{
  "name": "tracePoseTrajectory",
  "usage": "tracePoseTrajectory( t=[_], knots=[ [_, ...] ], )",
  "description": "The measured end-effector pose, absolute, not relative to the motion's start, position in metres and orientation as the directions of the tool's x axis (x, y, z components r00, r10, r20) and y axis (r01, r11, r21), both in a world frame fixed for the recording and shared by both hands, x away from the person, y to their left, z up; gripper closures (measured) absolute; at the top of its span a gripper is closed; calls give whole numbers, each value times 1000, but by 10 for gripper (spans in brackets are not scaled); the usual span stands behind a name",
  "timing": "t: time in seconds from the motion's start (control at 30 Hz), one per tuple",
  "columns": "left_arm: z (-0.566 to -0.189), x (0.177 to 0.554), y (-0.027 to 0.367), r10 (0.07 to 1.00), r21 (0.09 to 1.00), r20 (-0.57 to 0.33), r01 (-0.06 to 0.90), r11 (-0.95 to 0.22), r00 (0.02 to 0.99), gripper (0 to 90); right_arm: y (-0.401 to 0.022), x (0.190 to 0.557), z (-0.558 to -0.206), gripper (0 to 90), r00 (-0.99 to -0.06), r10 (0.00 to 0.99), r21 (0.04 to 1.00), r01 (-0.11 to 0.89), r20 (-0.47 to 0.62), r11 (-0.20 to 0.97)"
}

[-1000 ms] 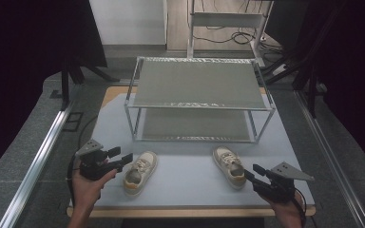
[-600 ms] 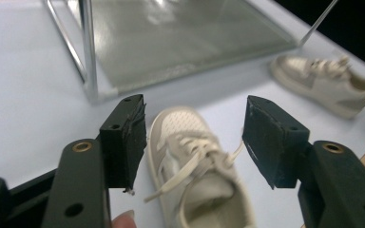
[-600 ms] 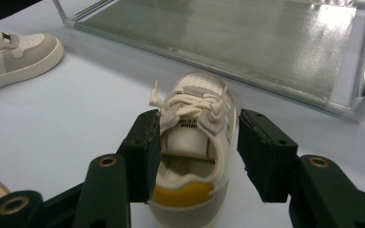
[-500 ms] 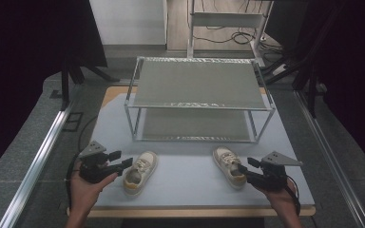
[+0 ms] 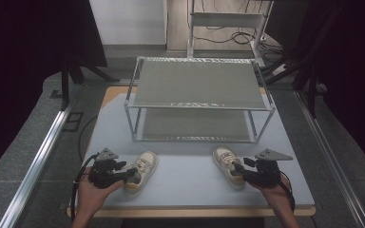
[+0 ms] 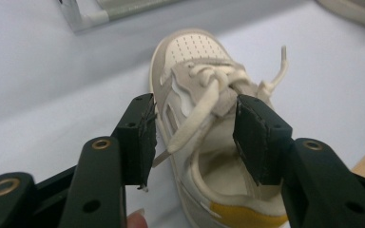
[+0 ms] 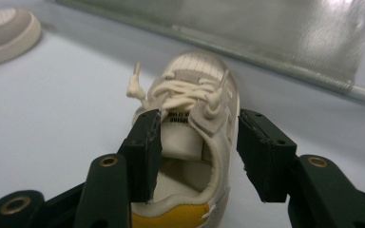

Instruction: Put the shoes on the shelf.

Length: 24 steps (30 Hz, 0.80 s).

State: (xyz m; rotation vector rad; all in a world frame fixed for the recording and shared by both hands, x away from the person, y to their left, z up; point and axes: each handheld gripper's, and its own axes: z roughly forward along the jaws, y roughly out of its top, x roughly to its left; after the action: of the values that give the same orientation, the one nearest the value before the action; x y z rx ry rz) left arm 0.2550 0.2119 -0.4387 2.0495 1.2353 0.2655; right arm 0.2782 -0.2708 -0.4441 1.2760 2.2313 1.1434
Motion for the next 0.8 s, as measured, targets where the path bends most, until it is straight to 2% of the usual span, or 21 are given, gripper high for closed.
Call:
tracePoseTrajectory(
  t=[0.37, 0.5, 0.8],
  knots=[
    [-458, 262, 204, 840, 610, -164, 722, -326, 518, 555, -266, 294, -460, 541, -516, 852, 723, 620, 86, 303],
    [-459, 262, 204, 857, 602, -130, 727, -332, 499, 699, -264, 300, -462, 598, -509, 855, 701, 644, 96, 305],
    [-458, 261, 200, 889, 604, -66, 727, -326, 453, 800, -262, 302, -460, 714, -477, 874, 668, 679, 89, 303]
  ],
)
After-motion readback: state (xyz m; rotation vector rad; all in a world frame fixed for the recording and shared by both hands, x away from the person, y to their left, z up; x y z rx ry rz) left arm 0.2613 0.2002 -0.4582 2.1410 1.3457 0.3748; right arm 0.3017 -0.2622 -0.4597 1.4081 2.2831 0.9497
